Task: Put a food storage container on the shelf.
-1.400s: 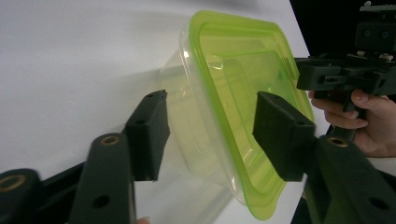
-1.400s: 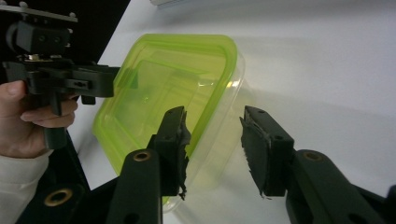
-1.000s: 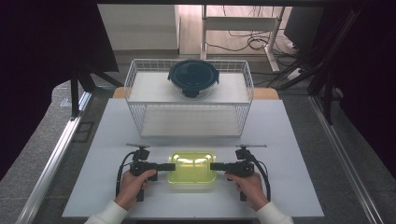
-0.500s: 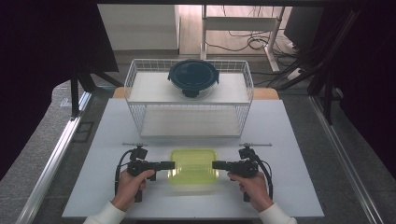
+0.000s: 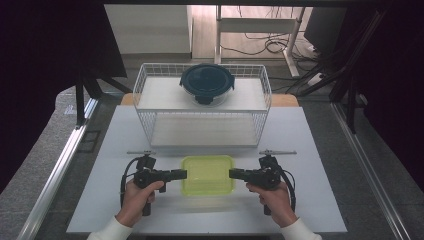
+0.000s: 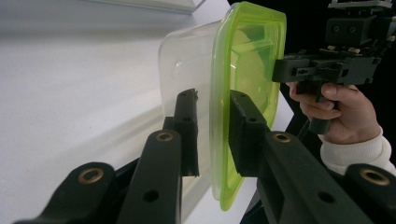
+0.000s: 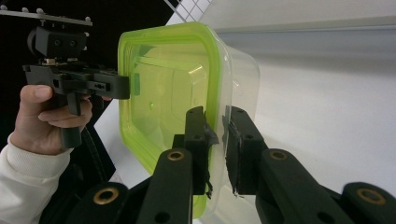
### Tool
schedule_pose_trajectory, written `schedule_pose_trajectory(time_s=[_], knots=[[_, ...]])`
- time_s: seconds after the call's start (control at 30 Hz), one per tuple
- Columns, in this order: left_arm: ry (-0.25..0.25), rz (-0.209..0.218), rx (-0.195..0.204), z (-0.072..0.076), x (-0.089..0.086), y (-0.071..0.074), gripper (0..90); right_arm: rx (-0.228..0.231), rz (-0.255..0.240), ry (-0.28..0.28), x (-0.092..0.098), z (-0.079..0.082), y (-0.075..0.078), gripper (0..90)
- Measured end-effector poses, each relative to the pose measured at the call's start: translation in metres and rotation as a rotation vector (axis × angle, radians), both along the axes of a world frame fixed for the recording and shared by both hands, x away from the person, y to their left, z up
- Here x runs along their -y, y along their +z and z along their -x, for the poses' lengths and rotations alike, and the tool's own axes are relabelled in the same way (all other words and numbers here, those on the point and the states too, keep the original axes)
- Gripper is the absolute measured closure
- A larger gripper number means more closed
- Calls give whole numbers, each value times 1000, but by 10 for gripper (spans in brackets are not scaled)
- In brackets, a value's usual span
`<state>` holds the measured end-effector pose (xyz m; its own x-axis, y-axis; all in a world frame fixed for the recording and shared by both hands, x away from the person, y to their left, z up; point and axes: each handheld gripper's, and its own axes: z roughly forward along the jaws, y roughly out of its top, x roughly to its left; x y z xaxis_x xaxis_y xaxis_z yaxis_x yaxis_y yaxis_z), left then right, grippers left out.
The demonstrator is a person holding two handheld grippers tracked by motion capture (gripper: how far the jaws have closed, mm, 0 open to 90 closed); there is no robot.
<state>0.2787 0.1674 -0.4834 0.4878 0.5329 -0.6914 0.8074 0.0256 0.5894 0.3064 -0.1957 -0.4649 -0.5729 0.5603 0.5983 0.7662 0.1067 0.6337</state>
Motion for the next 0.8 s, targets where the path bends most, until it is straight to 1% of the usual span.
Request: schedule_pose_trajectory(time_s=[0.07, 0.23, 0.6, 0.8], knots=[[-3, -3, 8, 0, 0, 2, 752, 3, 0, -1, 0, 1, 1, 793], [-6, -2, 22, 1, -1, 6, 754, 27, 0, 4, 0, 2, 6, 794], [-5, 7, 27, -1, -3, 12, 759, 67, 12, 5, -3, 2, 15, 795], [7, 11, 29, -6, -7, 19, 760, 84, 15, 5, -7, -3, 22, 796]])
